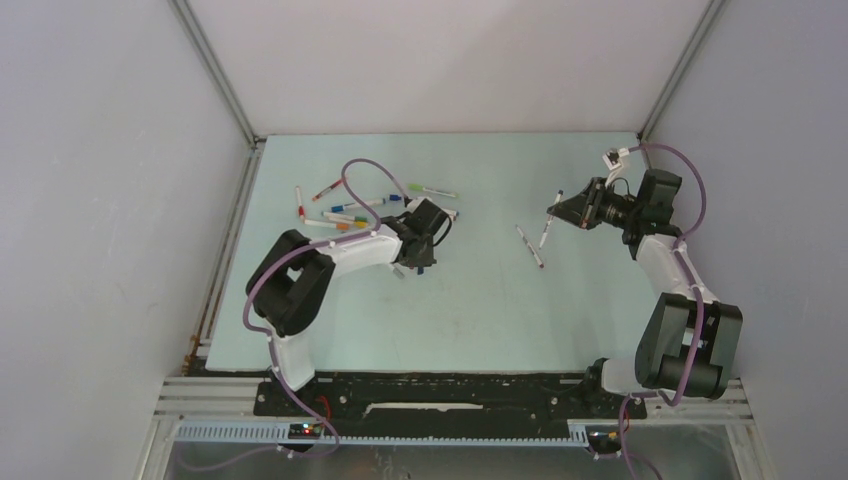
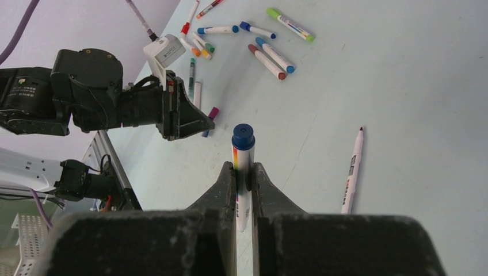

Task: Open the pen caps
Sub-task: Place the pen cap at the center of the board, then place the pen at the center of the board.

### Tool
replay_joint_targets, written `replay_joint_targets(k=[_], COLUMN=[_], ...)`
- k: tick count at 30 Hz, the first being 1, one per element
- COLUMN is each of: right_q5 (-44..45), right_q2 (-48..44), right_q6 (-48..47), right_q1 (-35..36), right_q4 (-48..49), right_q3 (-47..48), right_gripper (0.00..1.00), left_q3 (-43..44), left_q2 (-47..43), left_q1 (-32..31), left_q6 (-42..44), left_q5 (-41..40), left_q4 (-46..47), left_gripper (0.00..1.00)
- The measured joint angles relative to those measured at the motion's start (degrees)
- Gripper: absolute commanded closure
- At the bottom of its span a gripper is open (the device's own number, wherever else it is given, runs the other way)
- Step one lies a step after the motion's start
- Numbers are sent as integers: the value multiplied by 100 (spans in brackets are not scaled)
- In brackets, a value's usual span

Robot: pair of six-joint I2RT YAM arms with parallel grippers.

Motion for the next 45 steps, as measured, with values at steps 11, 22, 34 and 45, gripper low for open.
replay_joint_targets(k=[11,22,34,45], right_q5=[-101,-420,-925,-1123], right_q2=[0,0,0,0], right_q6=[44,358,1401,1716], right_q1=[-37,-44,413,925], right_q4=[7,66,686,951], right_q3=[0,0,-444,-448], right_gripper=[100,100,100,100], left_q3=[0,-1154,-2474,-1482], left_q2=[-52,-2201,-2573,-1228], left_q1=[11,15,-192,-706], left_q6=[55,101,-809,-1329], left_q5=[9,1034,3379,3829], left_q4=[-42,1207,5128,6015], left_gripper=[69,43,38,41])
